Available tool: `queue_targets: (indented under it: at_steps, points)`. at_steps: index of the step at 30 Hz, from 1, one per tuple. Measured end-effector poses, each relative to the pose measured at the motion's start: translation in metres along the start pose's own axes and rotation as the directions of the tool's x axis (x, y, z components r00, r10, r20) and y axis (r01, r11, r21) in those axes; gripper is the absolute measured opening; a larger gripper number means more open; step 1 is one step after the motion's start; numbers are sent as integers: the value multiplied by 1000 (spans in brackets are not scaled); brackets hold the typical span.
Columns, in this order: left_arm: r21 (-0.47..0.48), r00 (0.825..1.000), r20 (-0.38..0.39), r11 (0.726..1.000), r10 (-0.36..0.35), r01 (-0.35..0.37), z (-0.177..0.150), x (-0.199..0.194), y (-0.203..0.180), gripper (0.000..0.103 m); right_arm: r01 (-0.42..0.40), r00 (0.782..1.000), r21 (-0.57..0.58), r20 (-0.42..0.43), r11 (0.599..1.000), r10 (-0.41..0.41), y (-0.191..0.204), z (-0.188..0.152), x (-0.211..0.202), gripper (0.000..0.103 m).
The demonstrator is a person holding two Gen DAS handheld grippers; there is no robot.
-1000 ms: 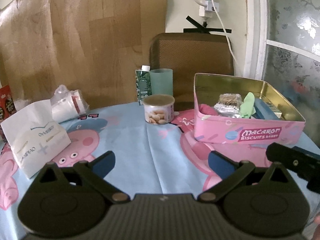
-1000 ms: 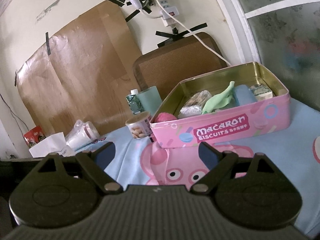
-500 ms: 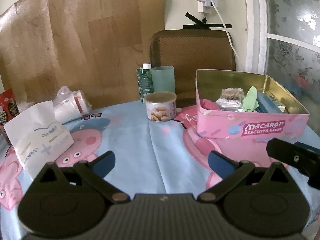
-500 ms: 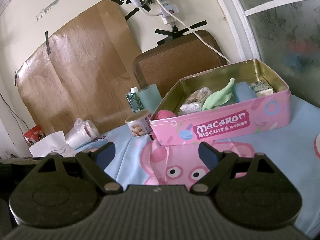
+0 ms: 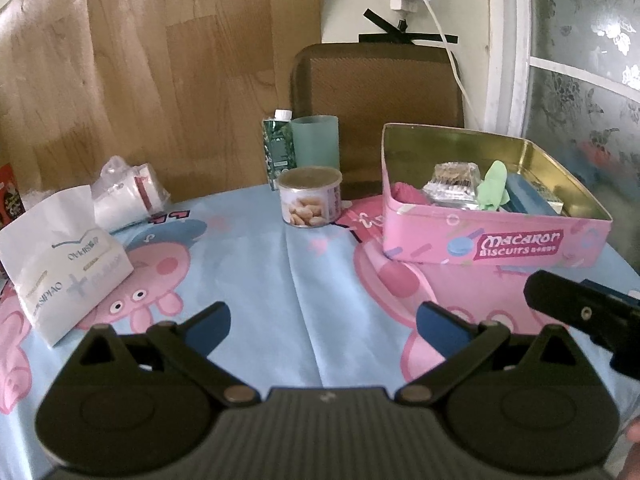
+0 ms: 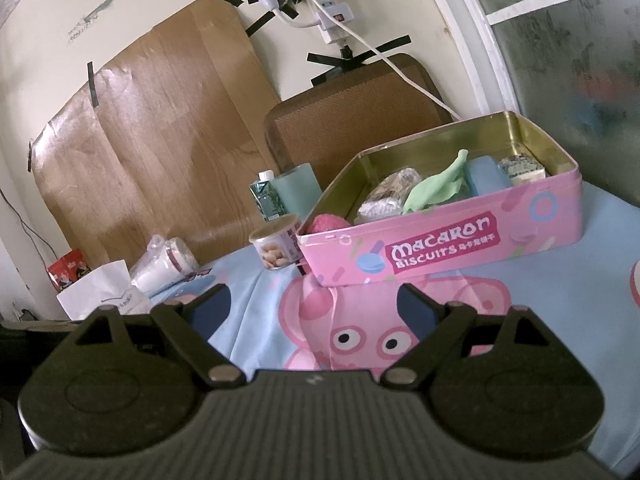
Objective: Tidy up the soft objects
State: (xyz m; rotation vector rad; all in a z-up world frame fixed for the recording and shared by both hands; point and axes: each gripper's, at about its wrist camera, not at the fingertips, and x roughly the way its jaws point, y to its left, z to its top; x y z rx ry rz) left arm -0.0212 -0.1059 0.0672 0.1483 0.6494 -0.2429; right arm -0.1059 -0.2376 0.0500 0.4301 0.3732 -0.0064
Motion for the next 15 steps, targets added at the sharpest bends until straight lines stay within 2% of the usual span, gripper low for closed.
queue_targets:
  at_steps: [15]
  points:
    - [11, 999, -13, 999, -52, 52, -2, 5, -5, 103, 6, 1000, 5, -1, 1000, -6, -2, -1, 1, 92]
